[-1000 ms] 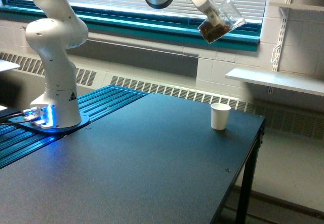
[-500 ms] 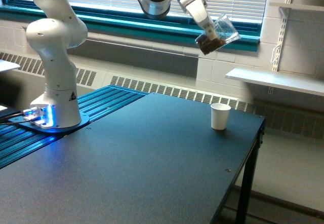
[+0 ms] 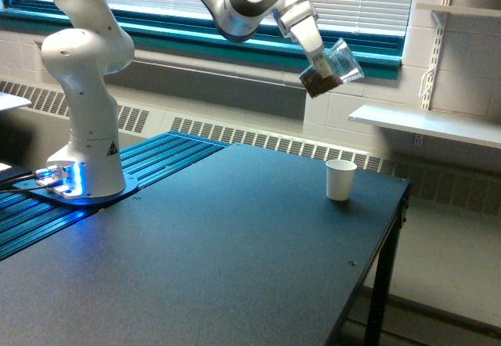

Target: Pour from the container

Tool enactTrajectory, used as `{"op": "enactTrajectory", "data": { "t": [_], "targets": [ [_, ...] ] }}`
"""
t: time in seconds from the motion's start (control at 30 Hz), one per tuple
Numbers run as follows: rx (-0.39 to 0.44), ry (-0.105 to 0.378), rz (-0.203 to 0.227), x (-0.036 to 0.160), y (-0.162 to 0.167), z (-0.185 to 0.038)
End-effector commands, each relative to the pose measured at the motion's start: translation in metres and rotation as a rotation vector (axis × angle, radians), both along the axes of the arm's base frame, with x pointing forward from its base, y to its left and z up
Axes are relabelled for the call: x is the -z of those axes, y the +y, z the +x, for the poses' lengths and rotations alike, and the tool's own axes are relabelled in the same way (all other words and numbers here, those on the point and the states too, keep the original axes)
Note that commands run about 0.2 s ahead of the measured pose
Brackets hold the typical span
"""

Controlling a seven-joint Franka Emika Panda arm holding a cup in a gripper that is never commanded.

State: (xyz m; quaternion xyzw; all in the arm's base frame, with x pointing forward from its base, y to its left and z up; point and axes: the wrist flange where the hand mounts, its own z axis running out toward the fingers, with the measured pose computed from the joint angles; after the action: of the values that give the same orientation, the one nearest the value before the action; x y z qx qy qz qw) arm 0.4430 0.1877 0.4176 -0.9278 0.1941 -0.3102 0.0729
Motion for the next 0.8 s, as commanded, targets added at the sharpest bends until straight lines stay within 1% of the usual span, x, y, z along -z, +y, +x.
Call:
{"op": "enactTrajectory", "data": {
  "t": [0.03, 0.27, 0.57, 0.8],
  "targets": [
    [-0.01, 0.021, 0.022, 0.017, 0.017, -0.007],
    [-0.02, 0.065, 0.023, 0.041, 0.022, -0.012],
    [-0.035, 0.119, 0.0, 0.068, 0.024, -0.015],
    [-0.053, 0.151, -0.014, 0.083, 0.029, -0.015]
  ]
}}
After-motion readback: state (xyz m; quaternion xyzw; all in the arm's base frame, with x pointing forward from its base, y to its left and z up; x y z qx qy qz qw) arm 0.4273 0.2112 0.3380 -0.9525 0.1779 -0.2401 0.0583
